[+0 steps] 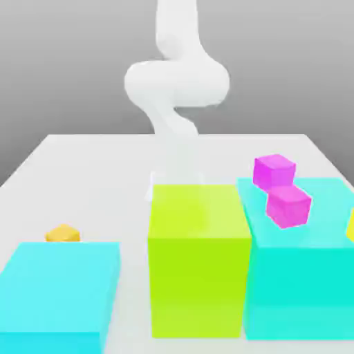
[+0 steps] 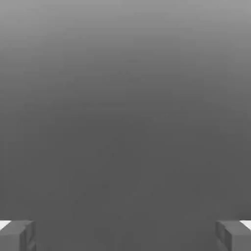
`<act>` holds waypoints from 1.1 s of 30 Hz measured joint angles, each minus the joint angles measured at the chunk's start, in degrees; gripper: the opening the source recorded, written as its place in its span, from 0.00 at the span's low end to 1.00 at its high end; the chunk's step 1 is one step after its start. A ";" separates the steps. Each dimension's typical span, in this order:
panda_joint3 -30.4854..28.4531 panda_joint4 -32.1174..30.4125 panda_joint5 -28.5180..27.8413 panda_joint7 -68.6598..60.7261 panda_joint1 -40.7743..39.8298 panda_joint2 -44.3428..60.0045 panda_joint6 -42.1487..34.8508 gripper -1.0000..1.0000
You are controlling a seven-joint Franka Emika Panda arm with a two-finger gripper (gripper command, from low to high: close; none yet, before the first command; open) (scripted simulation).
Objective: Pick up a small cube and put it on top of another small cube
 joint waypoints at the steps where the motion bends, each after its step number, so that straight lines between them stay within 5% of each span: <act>1: -1.19 -0.67 -0.43 -0.24 -1.03 -0.36 -0.36 0.50; 17: -17.75 -12.01 -6.71 -4.03 -14.65 3.82 1.18 0.50; 33: -28.19 -24.88 -10.72 -5.56 -19.95 24.81 16.72 0.50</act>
